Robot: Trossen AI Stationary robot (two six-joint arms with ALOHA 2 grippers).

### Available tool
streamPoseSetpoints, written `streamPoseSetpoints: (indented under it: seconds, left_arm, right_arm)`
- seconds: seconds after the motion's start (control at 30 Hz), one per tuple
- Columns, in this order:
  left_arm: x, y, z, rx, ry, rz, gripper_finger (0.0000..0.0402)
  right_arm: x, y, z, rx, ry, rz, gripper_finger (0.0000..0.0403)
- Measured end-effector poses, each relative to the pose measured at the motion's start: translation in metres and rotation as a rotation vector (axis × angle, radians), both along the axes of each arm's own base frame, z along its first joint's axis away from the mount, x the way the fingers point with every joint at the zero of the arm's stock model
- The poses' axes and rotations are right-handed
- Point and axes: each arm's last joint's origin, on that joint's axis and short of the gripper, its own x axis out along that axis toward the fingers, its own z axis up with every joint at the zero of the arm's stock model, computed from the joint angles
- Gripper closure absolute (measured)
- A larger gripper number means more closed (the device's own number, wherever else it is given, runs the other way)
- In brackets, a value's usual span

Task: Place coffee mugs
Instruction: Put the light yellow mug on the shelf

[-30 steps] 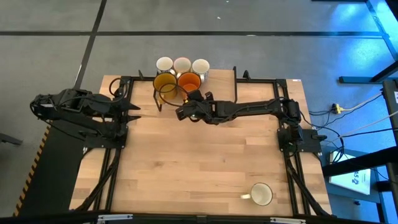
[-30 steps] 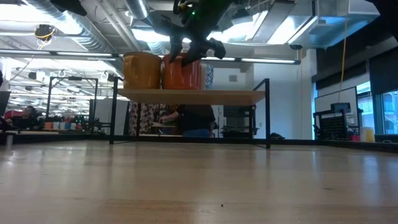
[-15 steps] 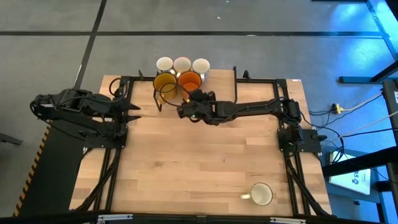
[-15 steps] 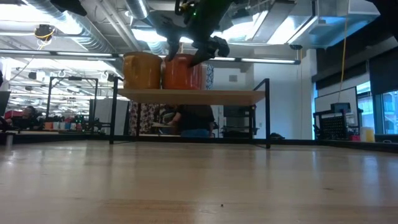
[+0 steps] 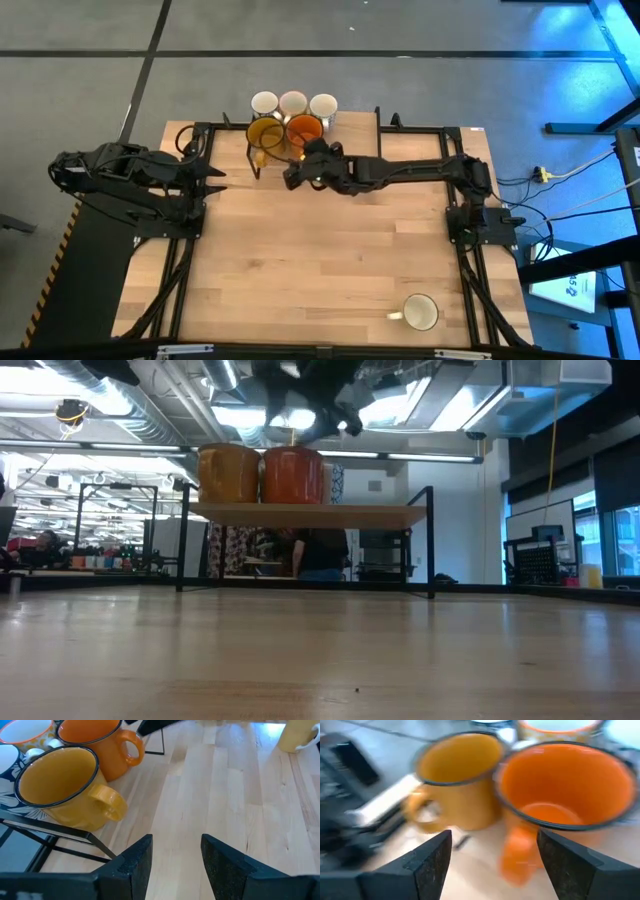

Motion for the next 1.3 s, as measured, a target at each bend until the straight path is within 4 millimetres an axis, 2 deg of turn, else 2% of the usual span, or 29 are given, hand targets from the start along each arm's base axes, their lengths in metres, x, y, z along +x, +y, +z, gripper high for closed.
streamPoseSetpoints:
  seconds: [0.1, 0.27, 0.37, 0.5, 0.6, 0.7, 0.93, 1.13, 1.3]
  left_arm:
    - [0.0, 0.0, 0.0, 0.0, 0.001, 0.0, 0.0239]
    - [0.0, 0.0, 0.0, 0.0, 0.0, 0.0, 0.0239]
    - [0.0, 0.0, 0.0, 0.0, 0.0, 0.0, 0.0239]
    - [0.0, 0.0, 0.0, 0.0, 0.0, 0.0, 0.0239]
    - [0.0, 0.0, 0.0, 0.0, 0.0, 0.0, 0.0239]
    - [0.0, 0.0, 0.0, 0.0, 0.0, 0.0, 0.0239]
    - [0.0, 0.0, 0.0, 0.0, 0.0, 0.0, 0.0239]
    - [0.0, 0.0, 0.0, 0.02, 0.006, -0.015, 0.0239]
    - [0.0, 0.0, 0.0, 0.02, 0.006, -0.015, 0.0239]
  right_arm:
    - [-0.004, 0.011, 0.02, 0.045, -0.022, 0.089, 0.012]
    - [-0.012, 0.028, 0.038, 0.015, 0.045, 0.084, 0.012]
    - [-0.016, 0.044, 0.053, 0.107, 0.039, 0.196, 0.012]
    - [-0.027, 0.09, 0.063, 0.36, 0.104, 0.509, 0.012]
    - [-0.039, 0.127, 0.058, 0.557, 0.172, 0.587, 0.012]
    - [-0.056, 0.159, 0.051, 0.697, 0.259, 0.523, 0.012]
    - [-0.099, 0.224, 0.027, 0.94, 0.42, 0.23, 0.012]
    - [-0.135, 0.263, 0.01, 1.064, 0.498, -0.042, 0.012]
    - [-0.158, 0.285, -0.005, 1.166, 0.579, -0.254, 0.0133]
